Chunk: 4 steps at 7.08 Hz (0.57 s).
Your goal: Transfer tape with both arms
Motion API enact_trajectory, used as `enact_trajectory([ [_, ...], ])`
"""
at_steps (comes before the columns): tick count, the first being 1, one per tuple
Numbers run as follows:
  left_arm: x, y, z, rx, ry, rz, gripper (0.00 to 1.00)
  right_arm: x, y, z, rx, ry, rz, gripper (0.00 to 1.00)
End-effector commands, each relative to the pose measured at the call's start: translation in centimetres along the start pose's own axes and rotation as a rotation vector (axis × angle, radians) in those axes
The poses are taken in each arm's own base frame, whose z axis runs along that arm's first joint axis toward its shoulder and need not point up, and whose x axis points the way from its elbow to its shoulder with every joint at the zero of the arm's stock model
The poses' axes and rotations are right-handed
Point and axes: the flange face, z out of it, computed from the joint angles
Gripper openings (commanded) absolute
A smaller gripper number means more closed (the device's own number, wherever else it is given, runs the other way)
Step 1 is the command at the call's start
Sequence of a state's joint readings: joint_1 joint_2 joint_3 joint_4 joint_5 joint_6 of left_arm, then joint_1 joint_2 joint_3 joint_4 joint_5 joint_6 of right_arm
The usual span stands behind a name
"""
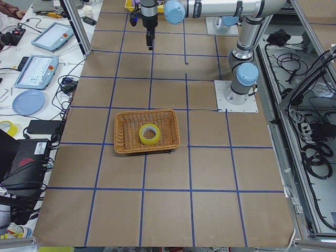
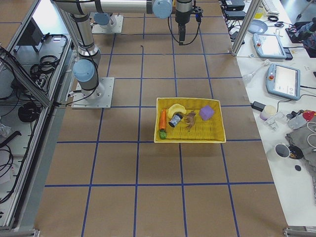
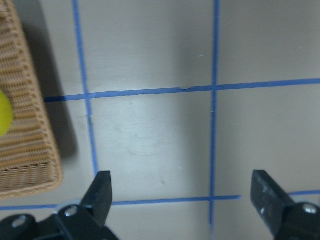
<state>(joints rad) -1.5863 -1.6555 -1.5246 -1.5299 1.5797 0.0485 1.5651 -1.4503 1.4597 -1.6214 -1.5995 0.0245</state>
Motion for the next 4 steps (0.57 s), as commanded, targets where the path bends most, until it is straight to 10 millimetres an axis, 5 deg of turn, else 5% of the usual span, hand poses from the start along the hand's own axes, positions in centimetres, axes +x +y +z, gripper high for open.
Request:
enact_trajectory([
  [1,3.3,0.6,-0.5,0.036,-0.006,0.014,1.0,0.0,0.0,0.1,-0.001,0.0,0.0,1.0],
  [4,1.1,0.8,-0.8,0.033,-0.012,0.003,1.0,0.0,0.0,0.1,-0.003,0.002,-0.001,1.0],
])
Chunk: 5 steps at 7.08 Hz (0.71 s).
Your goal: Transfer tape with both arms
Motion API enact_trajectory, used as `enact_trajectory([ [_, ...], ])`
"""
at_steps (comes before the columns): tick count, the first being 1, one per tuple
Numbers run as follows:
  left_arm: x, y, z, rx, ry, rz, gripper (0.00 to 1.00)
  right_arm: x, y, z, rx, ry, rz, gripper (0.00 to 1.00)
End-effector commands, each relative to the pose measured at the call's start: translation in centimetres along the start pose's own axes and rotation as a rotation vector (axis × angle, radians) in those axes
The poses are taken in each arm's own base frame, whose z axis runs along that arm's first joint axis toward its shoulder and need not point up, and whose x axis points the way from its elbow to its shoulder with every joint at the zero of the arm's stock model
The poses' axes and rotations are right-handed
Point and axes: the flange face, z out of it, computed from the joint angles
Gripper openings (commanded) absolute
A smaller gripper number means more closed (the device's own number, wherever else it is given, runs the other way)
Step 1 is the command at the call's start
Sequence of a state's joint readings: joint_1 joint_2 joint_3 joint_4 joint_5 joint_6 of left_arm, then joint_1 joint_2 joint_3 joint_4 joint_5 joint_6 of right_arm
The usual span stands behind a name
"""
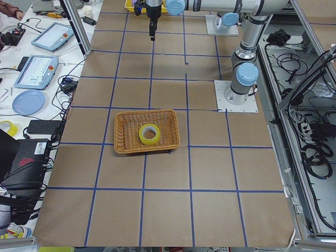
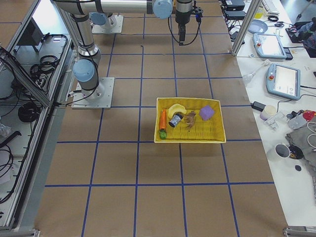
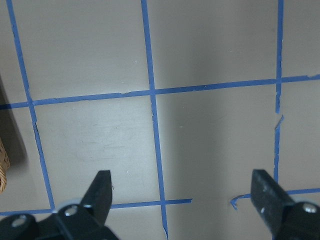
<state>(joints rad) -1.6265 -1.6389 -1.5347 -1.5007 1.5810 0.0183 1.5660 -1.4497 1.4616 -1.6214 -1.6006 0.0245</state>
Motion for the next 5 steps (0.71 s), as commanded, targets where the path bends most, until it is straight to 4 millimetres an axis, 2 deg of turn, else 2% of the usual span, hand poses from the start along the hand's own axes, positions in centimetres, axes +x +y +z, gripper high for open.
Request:
enact_trajectory([
  [1,-1.88,-0.13,-0.11,-0.005,-0.011,-0.012,1.0,0.05,-0.05,-0.07,0.003,-0.002,0.001,1.0],
  [5,-2.1,-0.01,-0.14,-0.01,-0.008,-0.017,1.0,0.05,-0.03,-0.06,0.001,-0.002,0.001,1.0],
])
